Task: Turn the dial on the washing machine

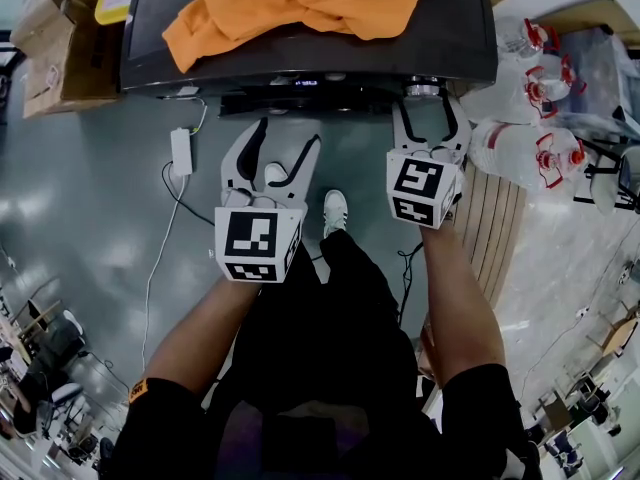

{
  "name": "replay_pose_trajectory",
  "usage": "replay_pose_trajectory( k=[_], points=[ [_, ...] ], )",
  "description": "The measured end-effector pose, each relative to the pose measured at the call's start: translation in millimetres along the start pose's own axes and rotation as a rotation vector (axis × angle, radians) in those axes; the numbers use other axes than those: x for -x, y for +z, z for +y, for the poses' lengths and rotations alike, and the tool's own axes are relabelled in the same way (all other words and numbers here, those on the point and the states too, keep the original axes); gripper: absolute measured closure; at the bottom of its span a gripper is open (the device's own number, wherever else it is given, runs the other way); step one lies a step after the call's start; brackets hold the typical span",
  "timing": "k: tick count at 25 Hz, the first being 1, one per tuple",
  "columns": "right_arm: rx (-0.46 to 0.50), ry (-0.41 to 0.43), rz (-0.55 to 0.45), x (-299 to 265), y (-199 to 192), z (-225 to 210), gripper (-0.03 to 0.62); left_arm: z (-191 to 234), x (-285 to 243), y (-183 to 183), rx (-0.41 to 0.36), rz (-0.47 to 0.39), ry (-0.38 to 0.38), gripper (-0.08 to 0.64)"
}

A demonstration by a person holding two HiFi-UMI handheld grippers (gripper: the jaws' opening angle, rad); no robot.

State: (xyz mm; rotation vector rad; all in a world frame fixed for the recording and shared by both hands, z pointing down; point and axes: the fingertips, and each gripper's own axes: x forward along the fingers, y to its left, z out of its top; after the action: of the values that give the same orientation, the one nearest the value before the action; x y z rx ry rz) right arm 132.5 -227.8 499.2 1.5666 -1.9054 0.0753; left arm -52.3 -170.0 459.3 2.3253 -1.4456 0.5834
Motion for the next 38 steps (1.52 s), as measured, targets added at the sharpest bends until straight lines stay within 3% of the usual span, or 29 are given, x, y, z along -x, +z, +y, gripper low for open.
replay_pose_trajectory(
  k=[3,8,10,15,18,21,27,30,33,38],
  points=[
    [0.089,-0.039,0.014,-1,2,0,0.288,-1,2,-3,-0.001,0.005,-0.005,0.270],
    [0.026,-0.029,0.020,-3,0,-3,0.308,-3,4,-7,-0.006,0.011,-0.013,0.270],
    [-0.090,0.002,0.013,-4,-2,-4,0.308,-3,4,-6,-0.005,0.008,-0.015,0.270],
    [-0.509,0.129,-0.027,-6,-5,-12,0.308,-1,5,-4,-0.004,0.005,-0.014,0.270],
    [-0.598,0.160,-0.033,-6,-5,-13,0.308,-1,6,-4,-0.003,0.004,-0.017,0.271],
    [-0.492,0.130,-0.012,-6,-6,-12,0.306,-1,6,-3,-0.007,-0.001,-0.017,0.270],
    [-0.012,-0.019,0.030,-1,1,-5,0.298,2,10,-4,-0.014,-0.002,-0.011,0.270],
    [0.058,-0.032,0.030,-2,5,-3,0.302,4,11,-5,-0.012,0.000,-0.008,0.270],
    [-0.046,-0.007,0.024,-3,3,-4,0.310,5,12,-5,-0.009,-0.001,-0.007,0.271],
    [-0.436,0.115,-0.003,-4,-1,-12,0.310,7,12,-3,-0.003,-0.006,-0.005,0.272]
  ],
)
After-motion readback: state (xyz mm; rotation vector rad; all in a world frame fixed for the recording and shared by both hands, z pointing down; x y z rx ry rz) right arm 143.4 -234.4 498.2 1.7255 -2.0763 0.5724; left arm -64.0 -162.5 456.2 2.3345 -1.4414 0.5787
